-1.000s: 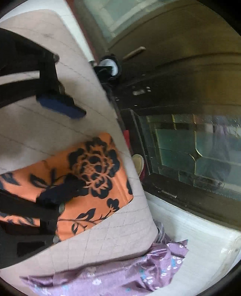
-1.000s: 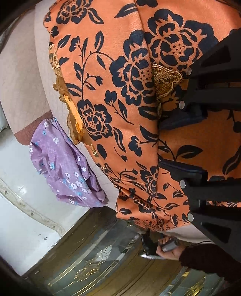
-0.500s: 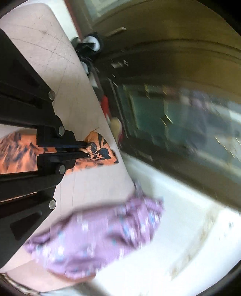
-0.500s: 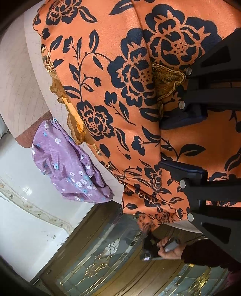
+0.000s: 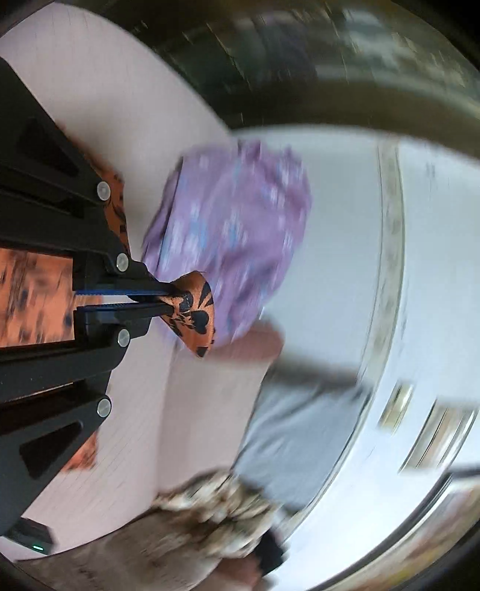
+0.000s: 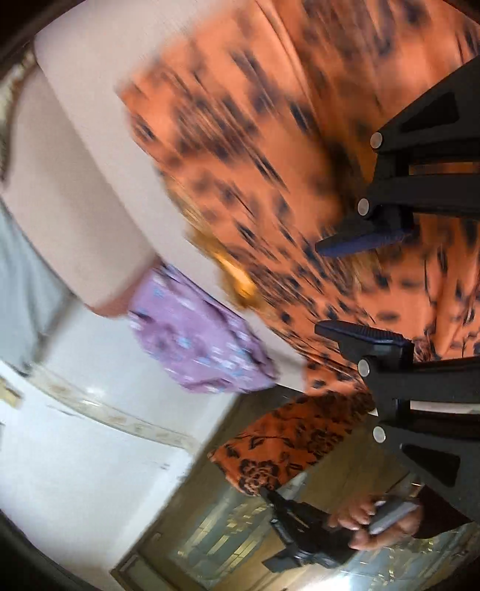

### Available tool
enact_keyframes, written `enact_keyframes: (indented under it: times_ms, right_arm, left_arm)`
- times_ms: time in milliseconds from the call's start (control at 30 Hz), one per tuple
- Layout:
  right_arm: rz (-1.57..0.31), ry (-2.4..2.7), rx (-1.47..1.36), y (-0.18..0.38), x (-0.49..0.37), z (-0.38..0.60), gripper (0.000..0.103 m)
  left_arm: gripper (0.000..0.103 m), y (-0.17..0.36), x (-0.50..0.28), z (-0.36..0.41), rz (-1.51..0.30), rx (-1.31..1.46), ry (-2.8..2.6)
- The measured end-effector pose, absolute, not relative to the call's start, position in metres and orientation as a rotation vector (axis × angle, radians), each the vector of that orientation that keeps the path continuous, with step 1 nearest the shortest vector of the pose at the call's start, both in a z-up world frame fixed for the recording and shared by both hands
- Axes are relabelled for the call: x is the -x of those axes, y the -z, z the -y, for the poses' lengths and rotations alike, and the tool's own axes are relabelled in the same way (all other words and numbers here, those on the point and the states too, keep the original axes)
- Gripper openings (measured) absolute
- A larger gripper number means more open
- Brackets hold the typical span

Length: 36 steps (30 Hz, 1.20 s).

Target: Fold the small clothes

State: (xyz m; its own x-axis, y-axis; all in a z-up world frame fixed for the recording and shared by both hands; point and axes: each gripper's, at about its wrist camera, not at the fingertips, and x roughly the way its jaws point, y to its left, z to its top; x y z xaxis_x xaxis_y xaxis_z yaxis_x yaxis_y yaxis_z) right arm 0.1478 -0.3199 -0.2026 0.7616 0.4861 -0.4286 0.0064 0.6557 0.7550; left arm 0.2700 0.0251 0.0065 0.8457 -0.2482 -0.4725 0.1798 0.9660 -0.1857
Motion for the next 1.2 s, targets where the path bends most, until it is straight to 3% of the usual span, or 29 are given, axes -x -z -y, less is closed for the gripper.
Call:
enact_keyframes:
  times_ms: [200, 233, 267, 300, 367, 467, 567, 600, 633, 800, 900, 933, 967, 1033, 1200]
  right_arm:
    - [-0.617, -0.178, -1.079, 0.2, -0.13, 0.421, 0.041]
    - [-0.621, -0.2, -1.154, 0.203, -0.13, 0.429, 0.051]
    - [-0.636, -0.219, -1.212, 0.207, -0.132, 0.434, 0.07]
    - [-0.651, -0.239, -1.257, 0.209, -0.134, 0.436, 0.077]
    - [-0.662, -0.278, -1.325, 0.215, -0.136, 0.436, 0.078]
    - [-0.738, -0.262, -1.337, 0.225, -0.145, 0.432, 0.079]
    - [-0.793, -0.256, -1.357, 0.237, -0.153, 0.426, 0.079]
    - [-0.808, -0.26, -1.36, 0.241, -0.157, 0.422, 0.079]
    - [-0.826, -0.258, -1.343, 0.243, -0.161, 0.417, 0.079]
    - [-0.861, -0.185, -1.127, 0.242, -0.182, 0.39, 0.079]
    - [-0.896, -0.176, -1.028, 0.254, -0.196, 0.37, 0.066]
    - [-0.895, -0.159, -0.985, 0.254, -0.197, 0.366, 0.05]
    - [-0.905, -0.14, -0.912, 0.251, -0.199, 0.358, 0.023]
    - [-0.948, -0.121, -0.806, 0.248, -0.201, 0.345, 0.01]
    - [-0.785, -0.069, -0.557, 0.189, -0.186, 0.33, 0.007]
  left_arm:
    - [0.003, 0.047, -0.256, 0.124, -0.698, 0.072, 0.432]
    - [0.004, 0.059, -0.254, 0.144, -0.73, 0.051, 0.456]
    - [0.004, 0.072, -0.251, 0.16, -0.759, 0.026, 0.467]
    - [0.005, 0.094, -0.247, 0.181, -0.817, -0.009, 0.48]
    - [0.012, 0.121, -0.248, 0.195, -0.93, -0.018, 0.53]
    - [0.015, 0.131, -0.236, 0.183, -0.997, 0.007, 0.621]
    - [0.046, 0.106, -0.221, 0.155, -0.882, -0.027, 0.626]
    - [0.064, 0.094, -0.217, 0.139, -0.818, -0.047, 0.595]
    - [0.074, 0.082, -0.214, 0.12, -0.743, -0.075, 0.536]
    - [0.076, 0.071, -0.226, 0.041, -0.581, -0.171, 0.214]
    - [0.076, 0.096, -0.251, -0.011, -0.615, -0.11, 0.057]
    - [0.076, 0.104, -0.257, -0.024, -0.636, -0.089, 0.025]
    - [0.075, 0.116, -0.265, -0.038, -0.676, -0.064, -0.008]
    - [0.075, 0.138, -0.279, -0.06, -0.757, -0.016, -0.052]
    - [0.075, 0.154, -0.286, -0.062, -0.759, -0.061, -0.142]
